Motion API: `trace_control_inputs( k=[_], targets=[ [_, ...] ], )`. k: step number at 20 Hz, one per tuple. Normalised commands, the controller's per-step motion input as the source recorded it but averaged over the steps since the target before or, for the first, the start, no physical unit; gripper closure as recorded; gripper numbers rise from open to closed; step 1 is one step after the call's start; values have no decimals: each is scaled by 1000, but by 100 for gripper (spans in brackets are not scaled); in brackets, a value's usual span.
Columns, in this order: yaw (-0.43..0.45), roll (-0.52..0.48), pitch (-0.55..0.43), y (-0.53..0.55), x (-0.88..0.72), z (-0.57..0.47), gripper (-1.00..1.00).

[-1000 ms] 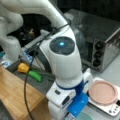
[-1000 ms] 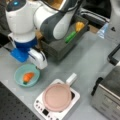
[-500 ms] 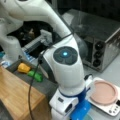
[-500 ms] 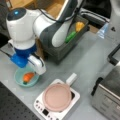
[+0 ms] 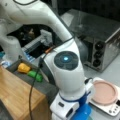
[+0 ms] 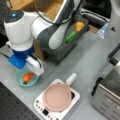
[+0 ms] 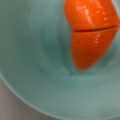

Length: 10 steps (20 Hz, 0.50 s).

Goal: Open the drawer. Pick up the carrot. Put the carrots in the drawer.

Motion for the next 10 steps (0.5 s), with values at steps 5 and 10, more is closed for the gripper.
trace_control_inputs(
  k=[5, 10],
  targets=[
    [37, 154, 105, -173, 286, 95, -100],
    [12, 120, 192, -123, 369, 132, -100]
  ],
)
